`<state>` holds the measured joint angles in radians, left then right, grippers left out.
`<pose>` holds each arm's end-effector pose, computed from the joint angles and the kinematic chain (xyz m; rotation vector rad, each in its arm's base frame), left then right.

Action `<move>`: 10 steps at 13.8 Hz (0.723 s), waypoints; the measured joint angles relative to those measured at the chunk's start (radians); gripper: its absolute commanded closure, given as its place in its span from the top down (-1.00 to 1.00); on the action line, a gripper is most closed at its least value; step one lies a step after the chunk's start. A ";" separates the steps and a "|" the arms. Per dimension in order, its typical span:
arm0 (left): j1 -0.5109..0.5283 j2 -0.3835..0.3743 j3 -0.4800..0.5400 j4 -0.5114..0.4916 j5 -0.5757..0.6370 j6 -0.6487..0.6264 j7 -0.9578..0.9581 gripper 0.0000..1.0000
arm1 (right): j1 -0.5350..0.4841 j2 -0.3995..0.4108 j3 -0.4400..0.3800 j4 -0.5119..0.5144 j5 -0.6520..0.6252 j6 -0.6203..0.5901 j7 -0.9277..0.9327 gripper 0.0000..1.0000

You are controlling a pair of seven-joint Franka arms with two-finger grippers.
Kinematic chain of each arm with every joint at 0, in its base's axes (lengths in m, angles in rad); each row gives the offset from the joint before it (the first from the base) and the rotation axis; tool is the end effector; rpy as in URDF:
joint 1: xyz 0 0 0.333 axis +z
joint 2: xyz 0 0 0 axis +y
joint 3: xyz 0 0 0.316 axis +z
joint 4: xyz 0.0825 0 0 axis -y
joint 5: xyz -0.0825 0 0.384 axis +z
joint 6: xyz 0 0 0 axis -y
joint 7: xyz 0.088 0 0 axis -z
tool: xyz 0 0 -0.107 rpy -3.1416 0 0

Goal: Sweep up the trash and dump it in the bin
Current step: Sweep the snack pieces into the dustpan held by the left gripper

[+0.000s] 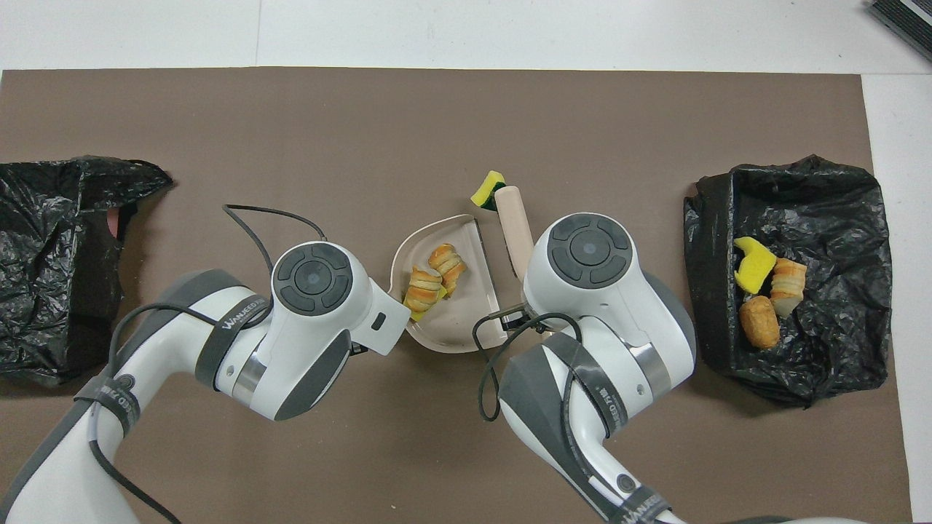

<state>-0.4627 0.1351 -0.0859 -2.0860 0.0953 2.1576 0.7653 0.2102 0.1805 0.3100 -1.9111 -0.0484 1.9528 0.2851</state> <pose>0.4811 -0.2887 0.3562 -2.3871 1.9477 0.1070 0.5113 0.2820 0.3961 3.0702 0.3934 -0.1918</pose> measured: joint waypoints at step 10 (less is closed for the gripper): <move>0.014 0.000 0.003 -0.002 0.000 0.014 0.001 -1.00 | 0.037 -0.112 0.082 -0.164 0.416 -0.052 0.045 -1.00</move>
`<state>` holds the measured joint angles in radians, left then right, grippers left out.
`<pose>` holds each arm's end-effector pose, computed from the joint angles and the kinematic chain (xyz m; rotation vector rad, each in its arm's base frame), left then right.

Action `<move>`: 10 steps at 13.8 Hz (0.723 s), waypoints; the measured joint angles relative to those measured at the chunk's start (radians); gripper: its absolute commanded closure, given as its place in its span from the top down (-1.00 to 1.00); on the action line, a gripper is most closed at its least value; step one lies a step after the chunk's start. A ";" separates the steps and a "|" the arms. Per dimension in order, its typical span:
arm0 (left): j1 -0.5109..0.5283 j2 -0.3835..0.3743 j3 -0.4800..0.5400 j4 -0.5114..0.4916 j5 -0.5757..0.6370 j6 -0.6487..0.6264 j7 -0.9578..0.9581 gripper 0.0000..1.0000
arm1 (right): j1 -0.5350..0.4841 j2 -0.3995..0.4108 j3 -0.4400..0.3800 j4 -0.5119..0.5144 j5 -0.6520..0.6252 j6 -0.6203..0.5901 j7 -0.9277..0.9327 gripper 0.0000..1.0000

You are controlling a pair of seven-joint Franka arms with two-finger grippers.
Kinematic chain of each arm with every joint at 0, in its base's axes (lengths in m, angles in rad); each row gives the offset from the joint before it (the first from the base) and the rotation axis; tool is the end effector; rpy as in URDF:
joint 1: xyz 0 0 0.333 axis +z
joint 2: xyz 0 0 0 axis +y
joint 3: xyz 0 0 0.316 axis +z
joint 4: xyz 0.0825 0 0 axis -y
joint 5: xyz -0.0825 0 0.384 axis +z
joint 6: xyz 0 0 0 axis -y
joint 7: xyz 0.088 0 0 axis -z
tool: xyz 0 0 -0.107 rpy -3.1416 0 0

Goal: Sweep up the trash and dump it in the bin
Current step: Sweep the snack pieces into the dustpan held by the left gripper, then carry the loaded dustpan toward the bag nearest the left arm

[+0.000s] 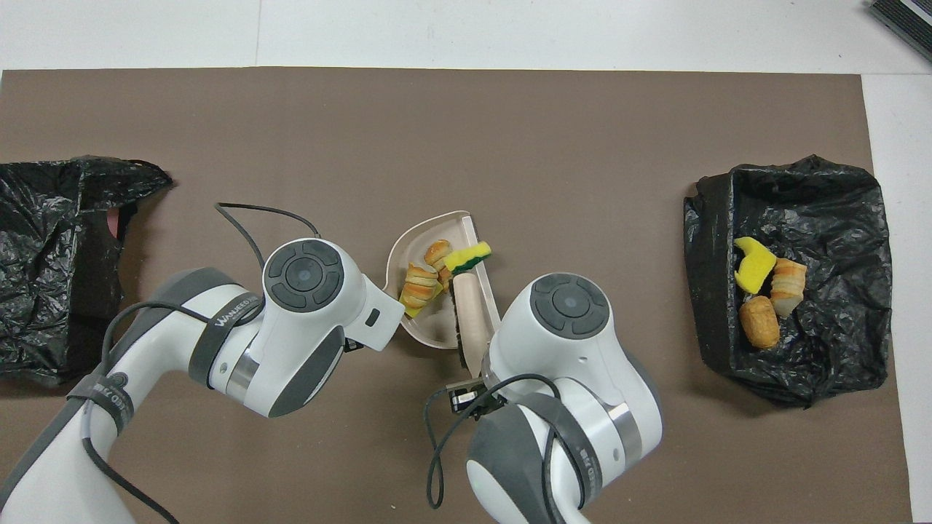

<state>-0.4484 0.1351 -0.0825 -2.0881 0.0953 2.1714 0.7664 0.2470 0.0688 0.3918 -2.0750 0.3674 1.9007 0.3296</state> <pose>0.4868 -0.2808 0.3564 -2.4024 1.9284 0.0900 0.4138 0.3376 0.3862 -2.8765 -0.2148 0.5512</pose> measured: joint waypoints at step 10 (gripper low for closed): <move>0.083 0.014 0.004 -0.001 -0.081 0.049 0.038 -1.00 | 0.020 -0.083 0.114 -0.064 0.230 0.023 0.185 -1.00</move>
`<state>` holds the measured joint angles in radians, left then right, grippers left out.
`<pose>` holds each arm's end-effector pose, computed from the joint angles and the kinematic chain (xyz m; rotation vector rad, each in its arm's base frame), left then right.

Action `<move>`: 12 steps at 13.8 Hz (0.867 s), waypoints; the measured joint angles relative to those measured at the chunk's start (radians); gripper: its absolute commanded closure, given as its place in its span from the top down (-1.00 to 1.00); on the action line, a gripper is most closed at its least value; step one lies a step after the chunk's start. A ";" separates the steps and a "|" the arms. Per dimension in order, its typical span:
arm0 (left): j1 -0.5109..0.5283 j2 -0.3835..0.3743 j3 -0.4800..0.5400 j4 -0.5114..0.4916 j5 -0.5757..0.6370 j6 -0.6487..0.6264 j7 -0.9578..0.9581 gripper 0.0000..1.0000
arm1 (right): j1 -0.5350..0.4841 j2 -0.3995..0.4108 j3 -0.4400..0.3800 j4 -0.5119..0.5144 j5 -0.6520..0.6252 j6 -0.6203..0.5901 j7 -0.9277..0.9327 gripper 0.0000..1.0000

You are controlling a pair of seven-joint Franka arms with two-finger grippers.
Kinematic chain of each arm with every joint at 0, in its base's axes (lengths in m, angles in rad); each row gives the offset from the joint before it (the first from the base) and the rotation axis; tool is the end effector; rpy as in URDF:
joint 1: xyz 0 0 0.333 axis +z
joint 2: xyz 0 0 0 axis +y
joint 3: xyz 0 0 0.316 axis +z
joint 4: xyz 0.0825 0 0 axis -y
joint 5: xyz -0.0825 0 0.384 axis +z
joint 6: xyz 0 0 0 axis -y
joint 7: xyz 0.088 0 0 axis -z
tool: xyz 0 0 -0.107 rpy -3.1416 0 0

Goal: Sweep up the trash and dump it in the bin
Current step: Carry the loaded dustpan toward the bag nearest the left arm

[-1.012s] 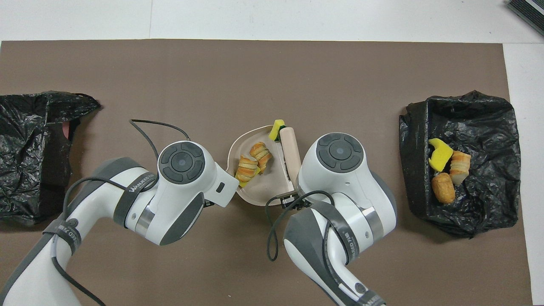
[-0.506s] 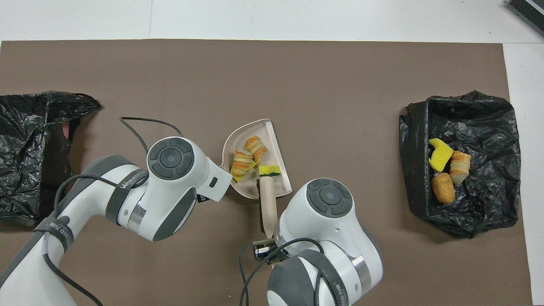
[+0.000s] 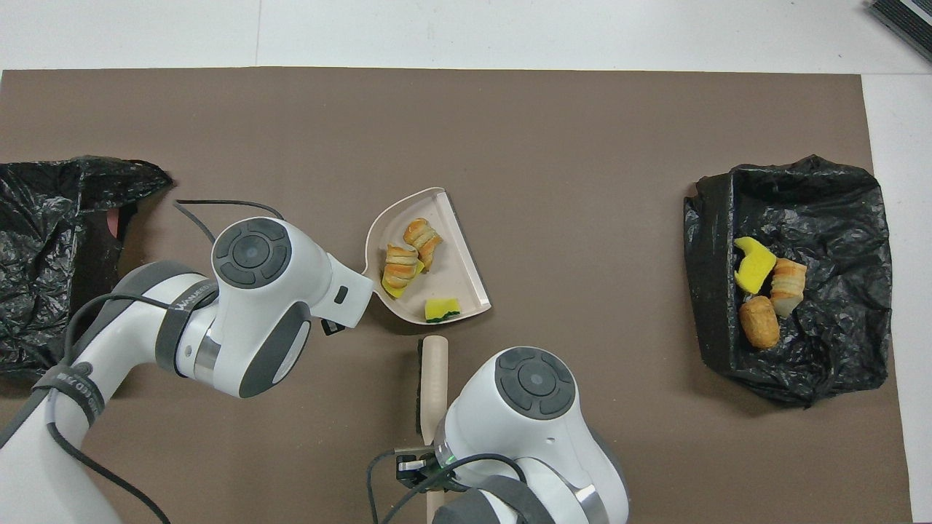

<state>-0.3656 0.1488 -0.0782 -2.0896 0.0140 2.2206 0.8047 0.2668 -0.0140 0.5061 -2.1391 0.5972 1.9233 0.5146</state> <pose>0.5127 -0.2425 0.3520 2.5389 -1.8440 -0.0266 0.3439 0.3911 0.4048 -2.7580 0.0166 0.6721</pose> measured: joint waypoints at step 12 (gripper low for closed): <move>0.158 0.044 0.004 0.177 -0.060 -0.143 0.246 -1.00 | 0.001 -0.096 0.096 0.031 -0.117 0.011 0.232 -1.00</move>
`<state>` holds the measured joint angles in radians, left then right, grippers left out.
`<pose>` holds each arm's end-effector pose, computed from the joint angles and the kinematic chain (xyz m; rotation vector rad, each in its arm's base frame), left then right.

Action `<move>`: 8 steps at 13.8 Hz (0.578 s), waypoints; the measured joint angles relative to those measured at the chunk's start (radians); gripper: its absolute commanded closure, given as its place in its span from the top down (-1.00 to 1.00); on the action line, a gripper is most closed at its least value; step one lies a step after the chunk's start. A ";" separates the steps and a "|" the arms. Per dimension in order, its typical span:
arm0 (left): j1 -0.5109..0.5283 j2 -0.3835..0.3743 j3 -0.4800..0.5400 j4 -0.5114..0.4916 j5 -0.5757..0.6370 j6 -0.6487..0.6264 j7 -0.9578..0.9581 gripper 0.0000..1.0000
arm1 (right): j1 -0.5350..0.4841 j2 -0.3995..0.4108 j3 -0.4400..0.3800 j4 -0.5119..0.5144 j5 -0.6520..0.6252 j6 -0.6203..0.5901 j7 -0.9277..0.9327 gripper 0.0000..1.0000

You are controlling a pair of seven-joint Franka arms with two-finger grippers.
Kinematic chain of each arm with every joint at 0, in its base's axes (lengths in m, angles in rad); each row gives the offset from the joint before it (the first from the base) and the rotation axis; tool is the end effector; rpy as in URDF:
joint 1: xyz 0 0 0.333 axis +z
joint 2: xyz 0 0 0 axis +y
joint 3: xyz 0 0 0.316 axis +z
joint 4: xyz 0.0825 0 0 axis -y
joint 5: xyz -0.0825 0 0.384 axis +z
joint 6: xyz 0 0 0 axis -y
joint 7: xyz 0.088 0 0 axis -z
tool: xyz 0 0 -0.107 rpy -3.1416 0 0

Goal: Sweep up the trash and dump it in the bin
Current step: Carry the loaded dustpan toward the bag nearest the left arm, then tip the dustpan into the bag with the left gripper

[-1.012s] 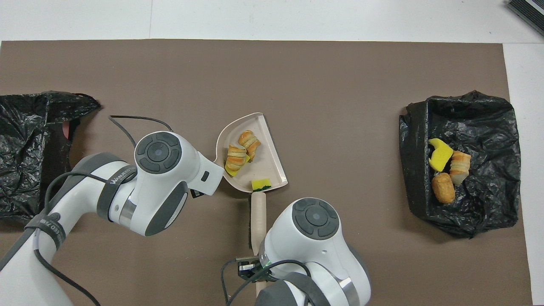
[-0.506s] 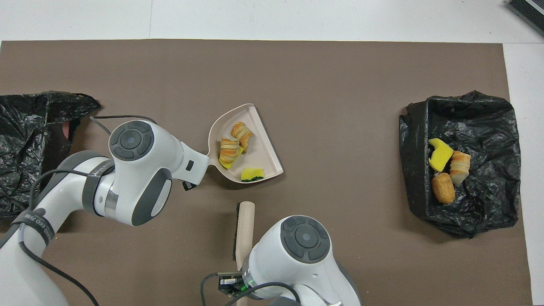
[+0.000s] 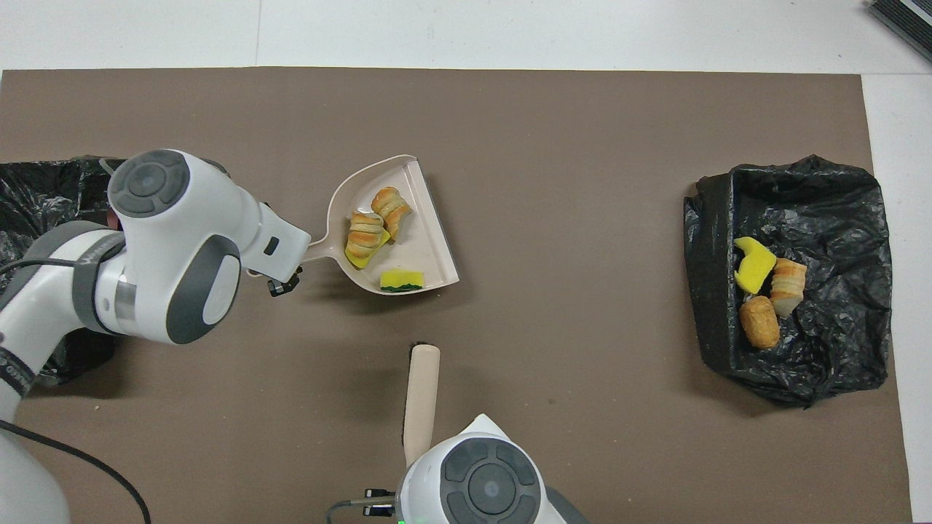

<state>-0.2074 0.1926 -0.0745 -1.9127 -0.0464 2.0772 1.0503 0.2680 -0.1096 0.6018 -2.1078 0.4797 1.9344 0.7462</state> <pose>0.5751 -0.1672 0.3937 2.4450 -1.8741 -0.0081 0.3051 0.4202 0.4546 -2.8938 0.1053 0.4771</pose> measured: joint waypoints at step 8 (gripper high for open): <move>0.260 0.000 0.003 0.197 -0.020 -0.231 0.332 -1.00 | 0.037 0.110 0.025 -0.030 -0.165 0.054 0.085 -1.00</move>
<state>0.0524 0.1925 -0.0712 -1.7161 -0.0664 1.8461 1.3827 0.3050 0.0004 0.6273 -2.1379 0.3148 1.9882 0.8310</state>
